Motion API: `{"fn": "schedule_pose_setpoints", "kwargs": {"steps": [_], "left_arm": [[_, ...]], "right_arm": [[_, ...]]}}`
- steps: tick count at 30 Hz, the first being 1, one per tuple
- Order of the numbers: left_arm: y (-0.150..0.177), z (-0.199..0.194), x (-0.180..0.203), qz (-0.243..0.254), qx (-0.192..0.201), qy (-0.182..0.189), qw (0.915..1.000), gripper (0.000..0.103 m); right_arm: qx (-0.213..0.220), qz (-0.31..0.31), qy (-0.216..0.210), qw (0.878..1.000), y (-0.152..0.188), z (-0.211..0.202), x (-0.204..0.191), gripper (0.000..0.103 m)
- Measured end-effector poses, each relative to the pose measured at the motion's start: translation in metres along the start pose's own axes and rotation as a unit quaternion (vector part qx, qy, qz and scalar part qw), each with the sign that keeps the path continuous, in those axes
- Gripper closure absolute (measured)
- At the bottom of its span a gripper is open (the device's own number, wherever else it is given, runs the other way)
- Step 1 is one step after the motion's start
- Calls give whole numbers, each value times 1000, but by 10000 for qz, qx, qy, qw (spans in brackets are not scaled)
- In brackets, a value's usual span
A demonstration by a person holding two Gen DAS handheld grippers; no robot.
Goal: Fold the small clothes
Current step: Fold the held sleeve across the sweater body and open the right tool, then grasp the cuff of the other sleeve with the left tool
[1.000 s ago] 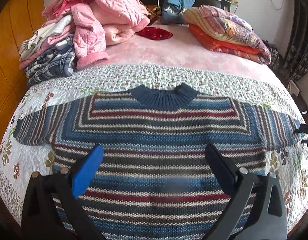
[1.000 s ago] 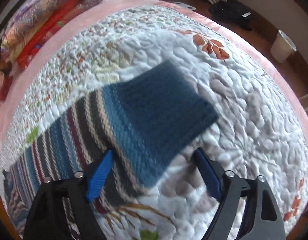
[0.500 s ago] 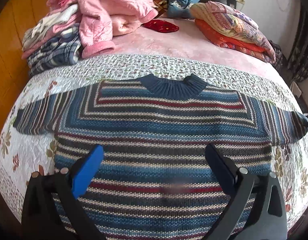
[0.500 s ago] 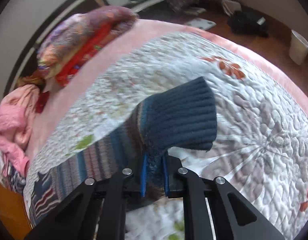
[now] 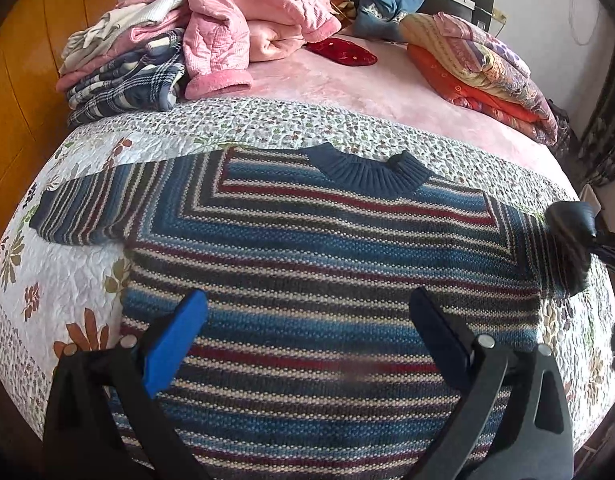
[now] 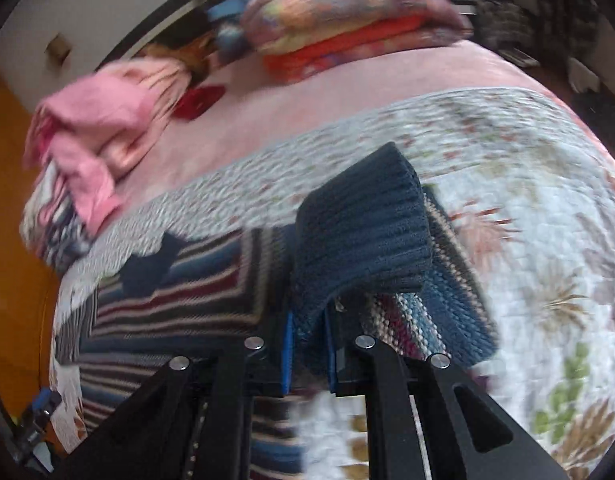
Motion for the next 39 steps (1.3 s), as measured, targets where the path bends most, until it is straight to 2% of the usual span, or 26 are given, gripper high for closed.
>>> {"fn": "schedule_pose_setpoints", "kwargs": {"steps": [5,10,13,15,20,25,27,30,33,35,36,37,39], "left_arm": [[-1,2,-2,83,-39,36,10000,3],[-3,5,3,163,-61,140,9998,3],[-6,8,12,223,-73,244,9994,3],[-7,11,19,285,-88,317,9991,3],[-5,24,40,334,-276,565,9975,3],[-1,46,65,238,-655,985,9927,4],[0,57,79,167,-854,1247,9884,5],[0,79,107,53,-1208,1725,9776,7],[5,117,133,-377,-1813,2206,9576,8],[11,142,145,-655,-2142,2346,9459,17],[14,149,148,-742,-2243,2405,9415,29],[18,160,155,-881,-2409,2508,9334,35],[21,172,164,-1026,-2518,2586,9269,36]], "right_arm": [[-240,-501,-55,9984,28,30,-56,90],[-517,-759,3,9958,55,53,-75,89],[-717,-870,-135,9935,71,62,-81,77],[-805,-927,-338,9919,79,60,-83,67],[-890,-1016,-829,9874,93,43,-86,67],[-715,-790,-919,9901,98,10,-68,67],[-598,-704,-855,9920,97,-2,-63,67],[-426,-560,-756,9947,99,-23,-47,67],[-316,-295,-745,9963,101,-36,-32,66],[-256,-176,-733,9968,105,-44,-25,66],[-233,-142,-711,9971,107,-47,-21,66],[-212,-115,-676,9974,109,-50,-17,66],[-173,-79,-586,9981,112,-56,-9,66]]}}
Point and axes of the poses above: each gripper's, at about its wrist camera, not at the fingertips, and z roughly the way its jaws point, x to its right, y to its underside, the point moved 3 cm from there along z, roughly the way its jaws point, and after that the axes turned 9 degrees about x, right-handed, at the moved point
